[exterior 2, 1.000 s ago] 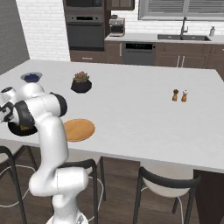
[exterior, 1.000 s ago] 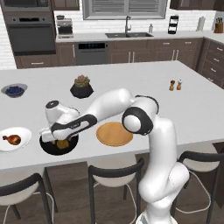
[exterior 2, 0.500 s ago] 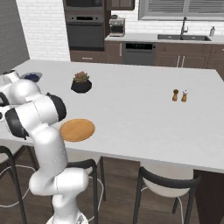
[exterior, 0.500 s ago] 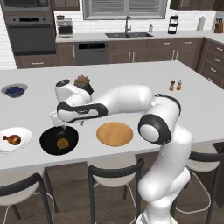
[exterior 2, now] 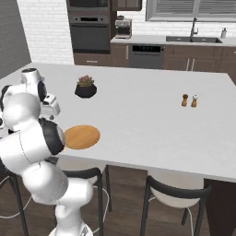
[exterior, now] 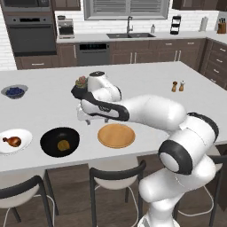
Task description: Pick the chicken drumstick and avocado from their plates and place them in the bowl. Then put the bowl in the fridge.
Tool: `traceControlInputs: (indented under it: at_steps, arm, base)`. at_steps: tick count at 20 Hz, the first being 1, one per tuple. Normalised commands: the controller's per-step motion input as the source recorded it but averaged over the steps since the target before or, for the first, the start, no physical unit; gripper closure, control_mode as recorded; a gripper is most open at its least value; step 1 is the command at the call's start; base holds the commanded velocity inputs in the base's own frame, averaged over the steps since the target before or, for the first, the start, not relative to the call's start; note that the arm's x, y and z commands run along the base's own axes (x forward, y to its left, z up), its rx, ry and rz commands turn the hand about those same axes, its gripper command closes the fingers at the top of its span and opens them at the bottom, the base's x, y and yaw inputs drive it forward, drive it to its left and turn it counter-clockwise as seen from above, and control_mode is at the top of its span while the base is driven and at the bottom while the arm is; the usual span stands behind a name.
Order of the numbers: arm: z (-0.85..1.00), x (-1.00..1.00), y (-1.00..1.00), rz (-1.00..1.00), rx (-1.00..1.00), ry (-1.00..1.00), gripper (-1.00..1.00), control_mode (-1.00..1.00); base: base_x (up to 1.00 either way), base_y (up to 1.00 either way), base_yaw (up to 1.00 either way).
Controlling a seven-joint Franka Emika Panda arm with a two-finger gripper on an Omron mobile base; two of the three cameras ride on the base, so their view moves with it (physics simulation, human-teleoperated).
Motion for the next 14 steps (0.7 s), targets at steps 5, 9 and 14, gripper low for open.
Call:
traceControlInputs:
  at_steps: [5,9,14]
  arm:
    - [0.2,-0.24,-1.0,-0.02,0.1,0.05,-1.0,-1.0]
    - [0.0,-0.04,-0.71,-0.01,0.01,0.03,-1.0,-1.0]
    - [0.0,0.0,-0.1,0.0,0.0,0.0,-1.0,1.0]
  base:
    - [0.0,0.0,0.0]
    - [0.0,0.0,0.0]
    - [-0.09,0.14,0.01]
